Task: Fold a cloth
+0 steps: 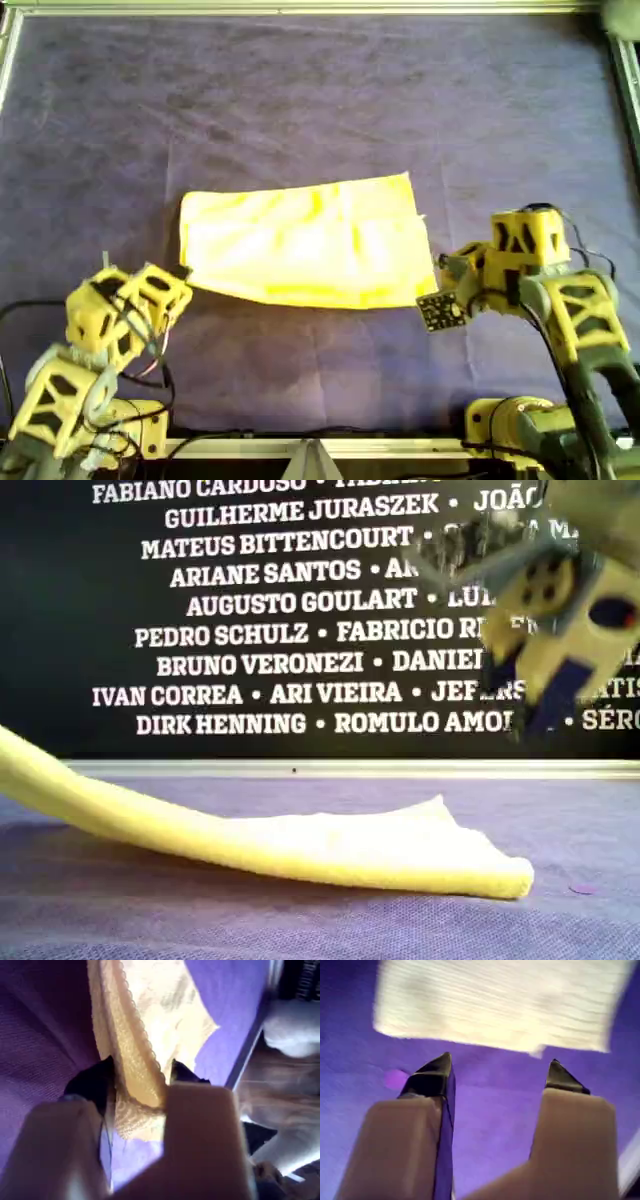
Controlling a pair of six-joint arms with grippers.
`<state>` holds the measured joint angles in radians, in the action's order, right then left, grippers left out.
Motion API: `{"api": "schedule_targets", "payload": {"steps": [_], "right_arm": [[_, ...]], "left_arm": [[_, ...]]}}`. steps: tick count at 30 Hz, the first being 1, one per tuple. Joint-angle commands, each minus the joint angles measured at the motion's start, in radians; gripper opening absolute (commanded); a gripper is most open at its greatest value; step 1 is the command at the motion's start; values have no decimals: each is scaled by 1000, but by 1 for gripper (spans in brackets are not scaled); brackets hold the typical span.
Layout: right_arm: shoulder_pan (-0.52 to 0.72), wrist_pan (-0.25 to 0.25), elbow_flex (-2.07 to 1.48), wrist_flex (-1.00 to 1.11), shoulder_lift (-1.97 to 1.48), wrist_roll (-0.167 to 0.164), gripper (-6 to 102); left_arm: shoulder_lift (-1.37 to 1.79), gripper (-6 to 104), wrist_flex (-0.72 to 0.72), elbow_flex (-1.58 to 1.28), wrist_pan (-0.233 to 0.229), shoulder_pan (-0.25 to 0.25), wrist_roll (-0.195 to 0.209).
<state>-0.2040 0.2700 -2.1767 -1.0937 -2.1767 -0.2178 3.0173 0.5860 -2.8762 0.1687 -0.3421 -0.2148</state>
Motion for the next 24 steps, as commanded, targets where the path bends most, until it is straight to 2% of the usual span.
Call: {"api": "schedule_targets", "payload": {"steps": [1,3,8,10,13,17,19,24], "right_arm": [[9,-3,-28,-20,-100,-46,74],[9,-5,-91,-21,-86,-84,74],[8,-5,-273,0,-78,-204,75],[9,-3,-287,15,-98,-236,75],[40,12,-314,89,-140,-241,75],[97,14,-374,291,-186,-232,75],[97,0,-400,396,-164,-232,75],[78,15,-460,529,-103,-229,74]], "left_arm": [[66,40,2,-40,-2,-14,-9],[66,40,2,-69,0,-15,-9],[64,40,2,-84,-2,-8,-9],[64,40,2,-86,-2,-12,-9],[64,40,2,-86,-2,-17,-8],[64,41,2,-130,-2,-8,-6],[64,41,2,-138,-2,-6,-6],[64,41,0,-138,-2,-6,-6]]}}
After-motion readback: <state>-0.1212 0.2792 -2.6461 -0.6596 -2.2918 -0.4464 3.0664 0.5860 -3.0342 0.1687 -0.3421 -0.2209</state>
